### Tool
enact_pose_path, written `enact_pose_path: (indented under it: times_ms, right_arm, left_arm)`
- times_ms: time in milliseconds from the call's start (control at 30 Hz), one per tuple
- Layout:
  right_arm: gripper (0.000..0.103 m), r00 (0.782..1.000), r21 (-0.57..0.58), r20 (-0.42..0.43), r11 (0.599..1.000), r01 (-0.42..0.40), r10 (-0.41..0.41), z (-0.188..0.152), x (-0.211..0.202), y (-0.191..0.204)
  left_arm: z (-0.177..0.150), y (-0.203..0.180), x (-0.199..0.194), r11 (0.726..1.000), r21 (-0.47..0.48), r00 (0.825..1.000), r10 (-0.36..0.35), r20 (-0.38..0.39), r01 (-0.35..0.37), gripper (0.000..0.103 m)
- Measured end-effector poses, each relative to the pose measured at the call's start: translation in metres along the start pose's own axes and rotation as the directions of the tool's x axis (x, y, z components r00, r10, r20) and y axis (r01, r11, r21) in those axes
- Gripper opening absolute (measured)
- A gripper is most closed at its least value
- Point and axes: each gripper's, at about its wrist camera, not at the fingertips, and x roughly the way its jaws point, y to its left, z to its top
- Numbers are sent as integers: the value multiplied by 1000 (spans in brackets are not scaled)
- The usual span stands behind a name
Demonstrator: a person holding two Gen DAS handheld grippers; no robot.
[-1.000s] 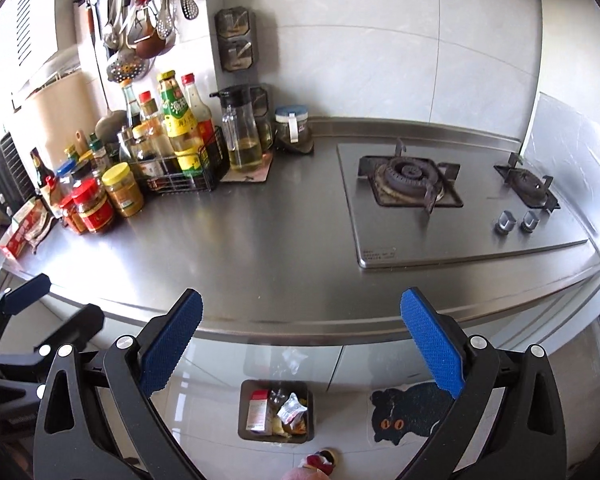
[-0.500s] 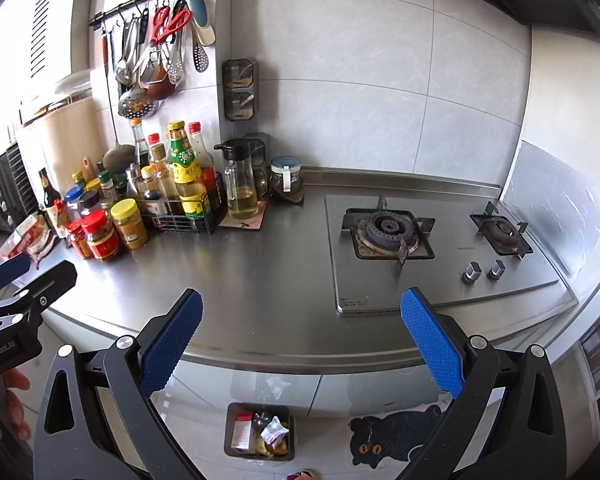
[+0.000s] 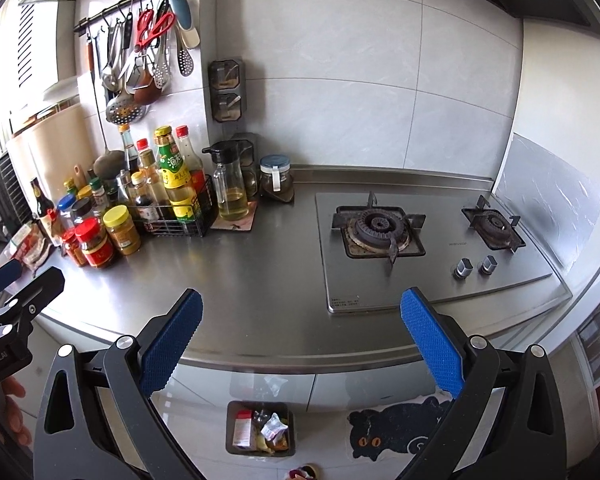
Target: Collect trash
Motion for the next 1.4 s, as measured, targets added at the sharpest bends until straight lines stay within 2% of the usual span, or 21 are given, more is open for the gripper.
enact_pose_path:
  times_ms: [233,1400]
  right_arm:
    - [100,1000,-5,-3,1000,7,-7,2,1,2]
    - [100,1000,4,-12,1000,5,-5,4,5,1]
  left_arm:
    - [2,2,3,1000,-9,1000,-14,-10,14,95]
    - [0,1,8,1000,-6,1000,2,-22,-2,95]
